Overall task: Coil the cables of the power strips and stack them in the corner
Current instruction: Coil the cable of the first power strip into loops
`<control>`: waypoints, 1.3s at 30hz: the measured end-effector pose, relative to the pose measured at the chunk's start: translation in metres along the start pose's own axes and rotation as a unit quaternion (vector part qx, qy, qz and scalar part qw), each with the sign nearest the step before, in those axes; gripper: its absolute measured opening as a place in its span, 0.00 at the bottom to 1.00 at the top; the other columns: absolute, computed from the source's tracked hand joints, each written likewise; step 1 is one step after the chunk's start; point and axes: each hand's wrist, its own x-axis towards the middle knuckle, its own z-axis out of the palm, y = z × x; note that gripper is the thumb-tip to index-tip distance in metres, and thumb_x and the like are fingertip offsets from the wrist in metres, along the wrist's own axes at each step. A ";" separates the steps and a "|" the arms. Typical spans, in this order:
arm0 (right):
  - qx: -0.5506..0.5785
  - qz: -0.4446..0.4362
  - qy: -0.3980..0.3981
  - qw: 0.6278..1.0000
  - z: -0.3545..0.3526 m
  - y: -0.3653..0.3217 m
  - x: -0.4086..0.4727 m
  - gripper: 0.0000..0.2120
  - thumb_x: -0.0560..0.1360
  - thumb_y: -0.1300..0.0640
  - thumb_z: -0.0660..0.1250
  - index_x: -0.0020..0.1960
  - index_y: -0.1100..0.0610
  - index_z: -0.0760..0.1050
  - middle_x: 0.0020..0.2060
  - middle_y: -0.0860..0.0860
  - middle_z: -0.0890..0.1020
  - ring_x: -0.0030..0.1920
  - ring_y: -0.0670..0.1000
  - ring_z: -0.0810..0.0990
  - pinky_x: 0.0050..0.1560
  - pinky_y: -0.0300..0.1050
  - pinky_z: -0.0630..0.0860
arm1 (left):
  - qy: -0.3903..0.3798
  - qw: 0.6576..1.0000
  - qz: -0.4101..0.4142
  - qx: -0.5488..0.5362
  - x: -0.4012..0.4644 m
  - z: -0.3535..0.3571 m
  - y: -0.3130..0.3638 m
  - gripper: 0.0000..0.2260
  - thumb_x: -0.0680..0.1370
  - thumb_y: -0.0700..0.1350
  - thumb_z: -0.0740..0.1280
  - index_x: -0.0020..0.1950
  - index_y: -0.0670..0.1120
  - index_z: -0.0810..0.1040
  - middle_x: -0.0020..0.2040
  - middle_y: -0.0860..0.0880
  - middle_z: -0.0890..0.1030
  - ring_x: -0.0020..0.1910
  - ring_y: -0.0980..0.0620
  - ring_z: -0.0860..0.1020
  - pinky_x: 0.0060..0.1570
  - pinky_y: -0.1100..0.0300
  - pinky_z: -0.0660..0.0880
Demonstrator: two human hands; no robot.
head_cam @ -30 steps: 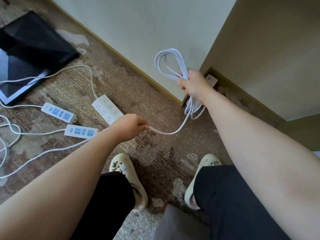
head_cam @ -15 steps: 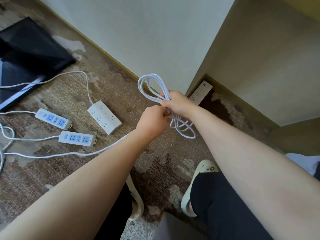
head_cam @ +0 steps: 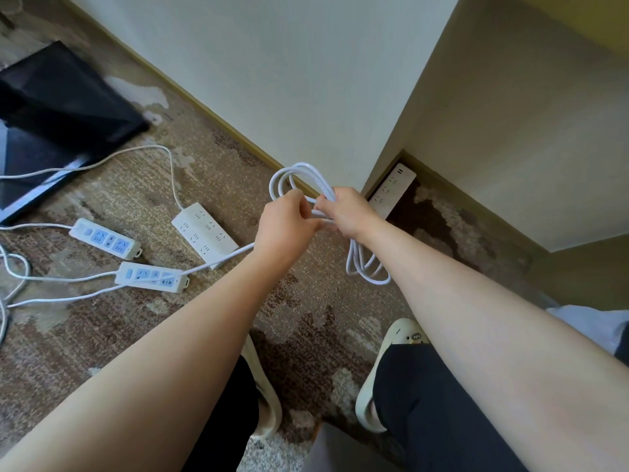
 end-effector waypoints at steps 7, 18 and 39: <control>-0.059 -0.021 -0.010 0.998 -0.008 0.003 0.002 0.19 0.83 0.42 0.57 0.45 0.56 0.74 0.30 0.49 0.71 0.30 0.50 0.69 0.34 0.45 0.65 | 0.011 1.000 -0.006 0.020 0.011 -0.032 -0.033 0.19 0.69 0.53 0.76 0.49 0.48 0.70 0.39 0.54 0.77 0.37 0.55 0.77 0.35 0.57 0.72; -0.177 -0.080 -0.120 0.974 -0.003 -0.006 -0.007 0.22 0.71 0.32 0.69 0.46 0.52 0.77 0.33 0.47 0.78 0.30 0.47 0.73 0.34 0.44 0.68 | -0.077 0.994 0.022 0.072 0.023 -0.045 -0.042 0.10 0.78 0.53 0.67 0.47 0.47 0.79 0.38 0.49 0.80 0.38 0.48 0.78 0.35 0.56 0.72; -0.215 -0.087 0.094 0.968 -0.019 0.011 -0.008 0.25 0.80 0.33 0.56 0.37 0.53 0.67 0.30 0.47 0.71 0.30 0.50 0.69 0.33 0.47 0.63 | -0.025 0.999 0.033 0.017 0.027 -0.040 -0.020 0.10 0.78 0.55 0.66 0.46 0.50 0.79 0.37 0.55 0.81 0.35 0.59 0.77 0.32 0.65 0.70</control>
